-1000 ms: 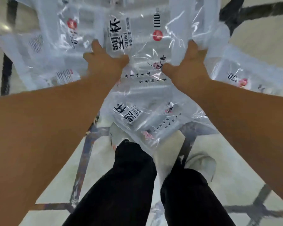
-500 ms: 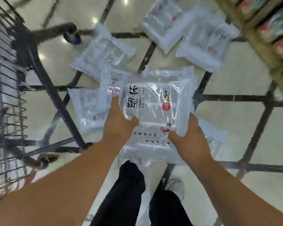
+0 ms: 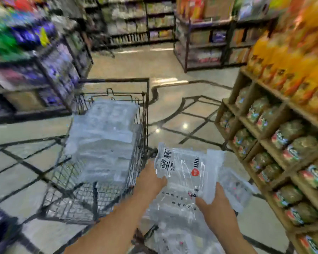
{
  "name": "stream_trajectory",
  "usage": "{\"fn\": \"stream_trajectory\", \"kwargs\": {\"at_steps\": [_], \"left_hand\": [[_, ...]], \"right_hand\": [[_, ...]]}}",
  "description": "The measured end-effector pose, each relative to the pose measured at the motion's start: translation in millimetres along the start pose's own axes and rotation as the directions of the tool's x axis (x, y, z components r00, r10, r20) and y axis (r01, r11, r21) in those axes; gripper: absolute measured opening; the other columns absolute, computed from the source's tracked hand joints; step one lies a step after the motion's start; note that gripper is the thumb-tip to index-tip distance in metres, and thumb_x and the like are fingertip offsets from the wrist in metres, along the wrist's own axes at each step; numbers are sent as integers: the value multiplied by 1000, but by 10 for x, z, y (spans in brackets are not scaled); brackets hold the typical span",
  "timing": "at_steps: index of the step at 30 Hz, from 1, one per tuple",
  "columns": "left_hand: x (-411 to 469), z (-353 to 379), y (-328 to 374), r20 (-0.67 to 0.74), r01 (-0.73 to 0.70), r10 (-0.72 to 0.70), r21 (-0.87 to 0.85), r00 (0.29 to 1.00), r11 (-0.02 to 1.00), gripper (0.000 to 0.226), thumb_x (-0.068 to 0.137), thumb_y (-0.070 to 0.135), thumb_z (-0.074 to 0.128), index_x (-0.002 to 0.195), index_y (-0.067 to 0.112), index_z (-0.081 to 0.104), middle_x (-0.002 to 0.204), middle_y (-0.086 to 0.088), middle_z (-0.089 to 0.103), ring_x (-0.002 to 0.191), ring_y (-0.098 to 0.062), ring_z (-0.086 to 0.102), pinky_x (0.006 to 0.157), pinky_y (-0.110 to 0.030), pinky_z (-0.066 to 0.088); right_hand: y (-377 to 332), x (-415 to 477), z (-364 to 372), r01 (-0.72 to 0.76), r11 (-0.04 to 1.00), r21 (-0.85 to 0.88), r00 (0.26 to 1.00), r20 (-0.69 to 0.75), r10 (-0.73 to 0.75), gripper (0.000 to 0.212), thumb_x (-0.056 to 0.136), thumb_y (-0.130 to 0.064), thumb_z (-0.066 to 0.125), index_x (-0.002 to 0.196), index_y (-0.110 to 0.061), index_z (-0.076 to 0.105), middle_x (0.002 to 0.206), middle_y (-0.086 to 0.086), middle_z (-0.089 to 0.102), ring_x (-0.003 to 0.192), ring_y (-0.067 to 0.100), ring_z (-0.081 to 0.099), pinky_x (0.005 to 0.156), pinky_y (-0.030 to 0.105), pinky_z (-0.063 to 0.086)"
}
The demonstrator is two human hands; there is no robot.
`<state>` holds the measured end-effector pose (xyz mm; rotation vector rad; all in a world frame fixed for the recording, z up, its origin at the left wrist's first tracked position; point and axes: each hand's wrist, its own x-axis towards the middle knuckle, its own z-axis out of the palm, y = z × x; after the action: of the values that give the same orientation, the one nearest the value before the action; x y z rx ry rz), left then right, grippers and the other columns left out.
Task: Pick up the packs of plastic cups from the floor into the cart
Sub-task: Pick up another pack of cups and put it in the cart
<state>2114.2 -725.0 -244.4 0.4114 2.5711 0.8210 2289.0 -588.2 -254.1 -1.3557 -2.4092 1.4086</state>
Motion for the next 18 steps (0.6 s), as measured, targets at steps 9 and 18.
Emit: {"fn": "stream_trajectory", "kwargs": {"at_steps": [9, 18], "left_hand": [[201, -1351, -333, -117, -67, 59, -66, 991, 996, 53, 84, 35, 70, 127, 16, 47, 107, -2, 58, 87, -17, 58, 69, -31, 54], [1385, -2613, -1287, -129, -28, 15, -102, 992, 994, 75, 86, 34, 71, 149, 18, 33, 131, -7, 57, 90, -14, 58, 69, -29, 52]], "right_hand": [[-1281, -117, 342, 171, 981, -86, 985, 23, -170, 80, 87, -43, 70, 151, -19, 28, 138, 6, 54, 107, 26, 56, 79, 35, 43], [-2631, 461, 1705, 204, 969, -138, 979, 56, -198, 81, 81, -50, 65, 149, -20, 31, 138, 7, 56, 100, 26, 64, 72, 33, 51]]}}
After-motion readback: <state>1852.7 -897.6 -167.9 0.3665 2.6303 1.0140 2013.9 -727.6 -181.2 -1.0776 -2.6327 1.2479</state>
